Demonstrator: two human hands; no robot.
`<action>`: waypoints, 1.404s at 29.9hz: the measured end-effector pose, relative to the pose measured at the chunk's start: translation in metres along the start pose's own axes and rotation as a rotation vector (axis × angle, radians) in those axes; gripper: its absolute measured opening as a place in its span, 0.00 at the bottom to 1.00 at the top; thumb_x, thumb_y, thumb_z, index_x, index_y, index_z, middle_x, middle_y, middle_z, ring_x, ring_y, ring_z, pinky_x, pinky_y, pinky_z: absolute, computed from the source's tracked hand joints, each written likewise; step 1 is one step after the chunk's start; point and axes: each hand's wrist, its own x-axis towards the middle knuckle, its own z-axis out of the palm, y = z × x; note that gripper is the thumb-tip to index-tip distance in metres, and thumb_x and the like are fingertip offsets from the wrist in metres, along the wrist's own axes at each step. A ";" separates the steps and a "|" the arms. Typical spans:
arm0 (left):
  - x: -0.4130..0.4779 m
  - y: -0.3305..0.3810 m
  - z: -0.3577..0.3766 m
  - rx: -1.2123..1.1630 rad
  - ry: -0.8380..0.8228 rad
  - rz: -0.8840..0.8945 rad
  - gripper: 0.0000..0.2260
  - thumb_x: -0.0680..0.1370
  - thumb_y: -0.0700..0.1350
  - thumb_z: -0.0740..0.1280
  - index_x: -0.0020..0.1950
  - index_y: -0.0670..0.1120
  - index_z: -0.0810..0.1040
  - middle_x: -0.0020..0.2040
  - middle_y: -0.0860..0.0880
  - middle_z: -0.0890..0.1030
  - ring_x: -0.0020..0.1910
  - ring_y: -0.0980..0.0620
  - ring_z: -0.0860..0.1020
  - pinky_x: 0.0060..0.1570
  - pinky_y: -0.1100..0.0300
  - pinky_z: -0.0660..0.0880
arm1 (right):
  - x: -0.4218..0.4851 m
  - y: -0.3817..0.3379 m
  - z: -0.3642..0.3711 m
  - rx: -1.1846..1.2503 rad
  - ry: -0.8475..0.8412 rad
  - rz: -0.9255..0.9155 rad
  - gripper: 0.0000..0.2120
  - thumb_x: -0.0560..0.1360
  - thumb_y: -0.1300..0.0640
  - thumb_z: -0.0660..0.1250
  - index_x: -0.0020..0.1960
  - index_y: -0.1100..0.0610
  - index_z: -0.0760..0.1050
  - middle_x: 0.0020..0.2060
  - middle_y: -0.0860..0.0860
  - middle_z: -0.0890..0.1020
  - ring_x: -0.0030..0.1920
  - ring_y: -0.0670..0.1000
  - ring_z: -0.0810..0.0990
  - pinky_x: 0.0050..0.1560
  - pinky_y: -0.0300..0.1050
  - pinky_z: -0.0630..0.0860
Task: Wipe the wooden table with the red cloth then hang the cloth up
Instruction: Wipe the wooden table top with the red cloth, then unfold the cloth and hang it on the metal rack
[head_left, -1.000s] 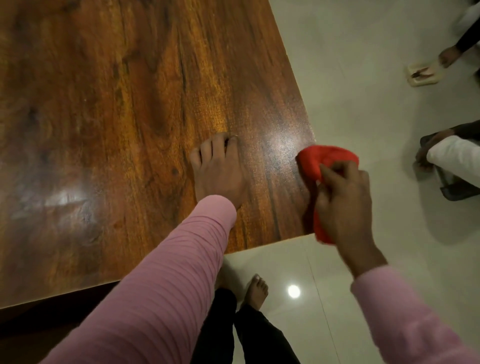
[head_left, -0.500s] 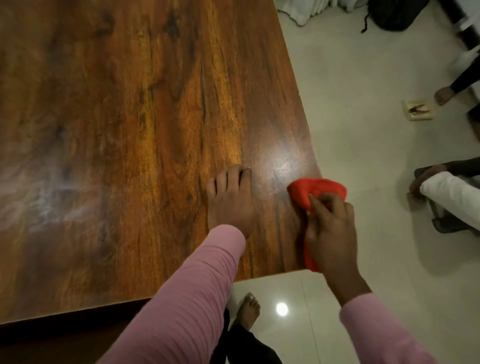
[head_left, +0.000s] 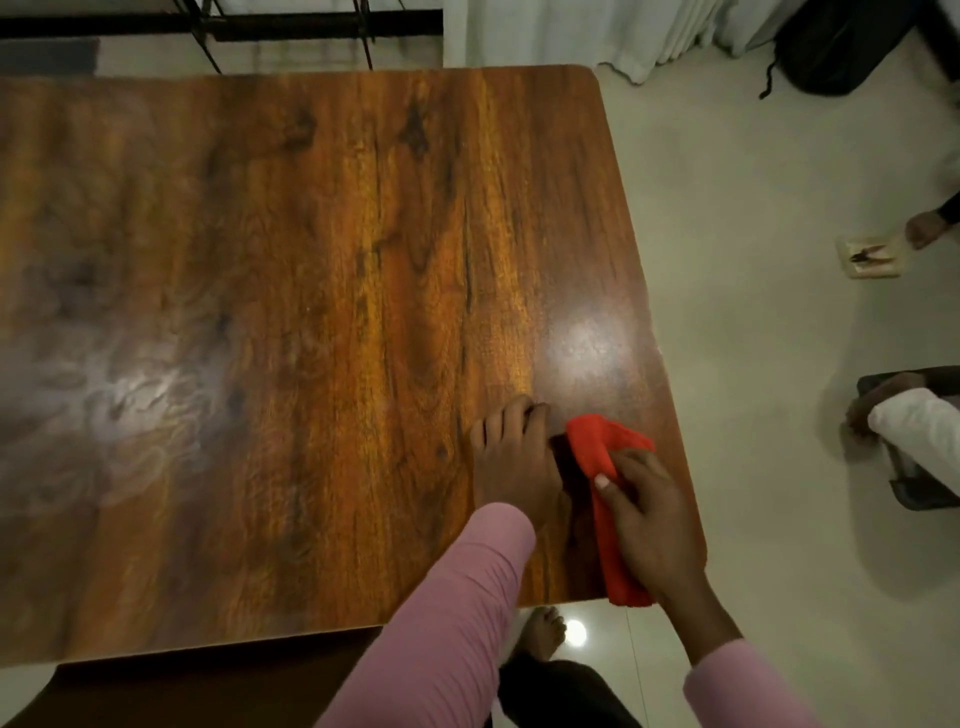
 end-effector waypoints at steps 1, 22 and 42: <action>0.001 -0.001 -0.002 -0.017 0.005 -0.030 0.20 0.73 0.44 0.62 0.65 0.47 0.76 0.64 0.46 0.75 0.62 0.43 0.72 0.64 0.45 0.64 | 0.003 -0.001 -0.005 0.099 -0.027 0.069 0.11 0.77 0.55 0.66 0.58 0.48 0.79 0.54 0.43 0.80 0.53 0.46 0.77 0.52 0.43 0.72; 0.017 0.216 -0.037 -0.283 0.178 -0.373 0.17 0.81 0.44 0.60 0.70 0.49 0.70 0.71 0.50 0.71 0.68 0.50 0.70 0.68 0.50 0.69 | 0.141 0.045 -0.215 0.915 -0.422 0.326 0.10 0.78 0.56 0.60 0.56 0.51 0.77 0.49 0.52 0.85 0.48 0.55 0.84 0.45 0.52 0.81; 0.223 0.237 -0.049 0.115 0.245 -0.268 0.24 0.80 0.51 0.60 0.75 0.47 0.65 0.75 0.42 0.64 0.75 0.40 0.60 0.73 0.42 0.50 | 0.372 -0.004 -0.265 0.907 -0.417 0.321 0.12 0.79 0.58 0.55 0.55 0.52 0.76 0.42 0.50 0.86 0.40 0.53 0.85 0.32 0.47 0.80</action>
